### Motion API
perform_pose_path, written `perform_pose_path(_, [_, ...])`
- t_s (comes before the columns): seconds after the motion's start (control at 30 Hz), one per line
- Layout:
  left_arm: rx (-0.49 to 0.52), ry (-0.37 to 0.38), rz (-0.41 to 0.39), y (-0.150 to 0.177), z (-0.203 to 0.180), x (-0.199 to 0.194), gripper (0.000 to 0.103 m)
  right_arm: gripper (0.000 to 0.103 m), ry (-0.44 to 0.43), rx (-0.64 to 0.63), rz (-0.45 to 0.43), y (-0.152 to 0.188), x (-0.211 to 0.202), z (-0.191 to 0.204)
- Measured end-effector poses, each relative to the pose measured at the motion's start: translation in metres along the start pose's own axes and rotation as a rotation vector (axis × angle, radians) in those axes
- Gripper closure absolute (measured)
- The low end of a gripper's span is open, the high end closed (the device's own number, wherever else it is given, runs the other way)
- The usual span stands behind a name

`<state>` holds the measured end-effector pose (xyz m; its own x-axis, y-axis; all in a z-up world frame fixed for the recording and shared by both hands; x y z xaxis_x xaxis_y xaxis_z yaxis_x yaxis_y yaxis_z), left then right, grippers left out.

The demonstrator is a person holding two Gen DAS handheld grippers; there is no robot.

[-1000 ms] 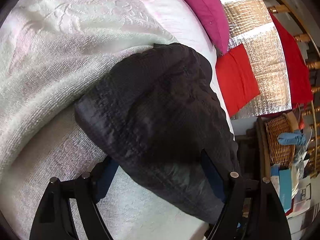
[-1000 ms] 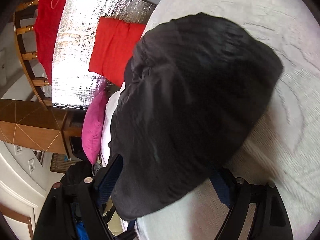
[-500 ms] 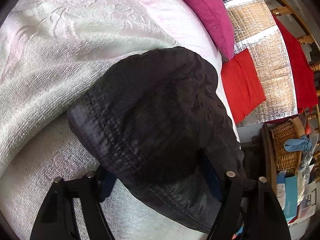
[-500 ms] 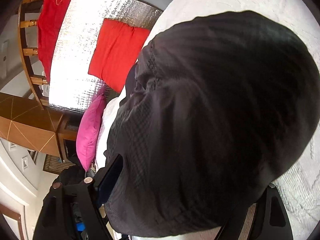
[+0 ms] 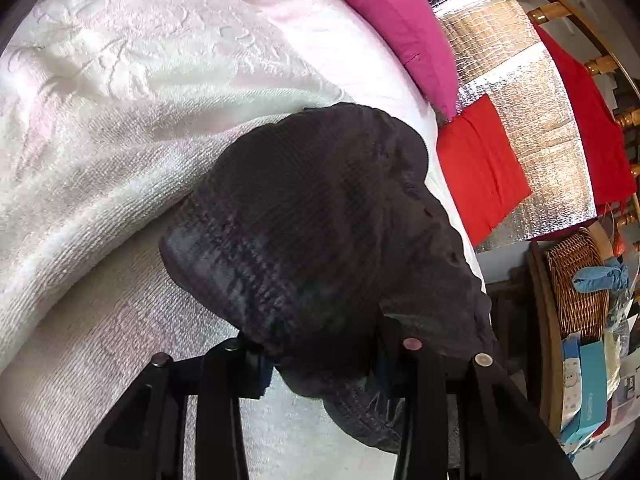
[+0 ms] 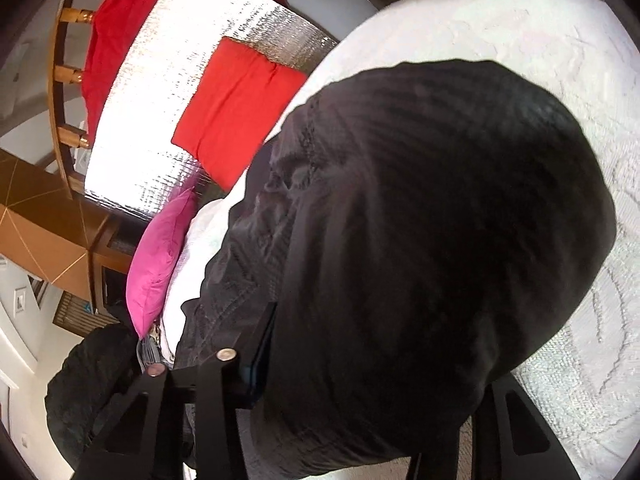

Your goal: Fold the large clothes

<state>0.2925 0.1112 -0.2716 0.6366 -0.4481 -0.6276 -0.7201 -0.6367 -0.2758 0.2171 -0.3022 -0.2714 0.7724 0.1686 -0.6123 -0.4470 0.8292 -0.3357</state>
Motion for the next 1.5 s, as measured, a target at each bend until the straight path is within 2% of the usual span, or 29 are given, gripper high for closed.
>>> perform_pose_path(0.17, [0.003, -0.001, 0.0, 0.006, 0.006, -0.01, 0.067, 0.06, -0.009, 0.0, -0.002, 0.004, -0.011, 0.002])
perform_pose_path(0.57, [0.02, -0.025, 0.017, 0.029, 0.011, -0.043, 0.068, 0.061, -0.008, -0.002, -0.003, 0.022, -0.046, -0.007])
perform_pose_path(1.13, [0.103, -0.032, 0.018, 0.08, 0.036, -0.098, 0.068, 0.061, -0.021, -0.015, -0.001, 0.06, -0.105, -0.041])
perform_pose_path(1.5, [0.165, -0.045, 0.031, 0.101, 0.046, -0.113, 0.068, 0.061, -0.027, -0.024, 0.031, 0.075, -0.129, -0.058])
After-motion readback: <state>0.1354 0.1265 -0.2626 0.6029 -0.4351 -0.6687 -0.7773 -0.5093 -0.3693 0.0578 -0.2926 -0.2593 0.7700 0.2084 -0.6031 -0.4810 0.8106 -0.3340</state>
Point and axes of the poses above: each gripper's, at about its wrist camera, not at the fingertips, and x roughly the way its jaws point, z to its left, y to its underside, the point moved 9 cm from there along x, roughly the way its jaws point, and after that the axes turned 3 degrees about y, right-handed, at the moved point
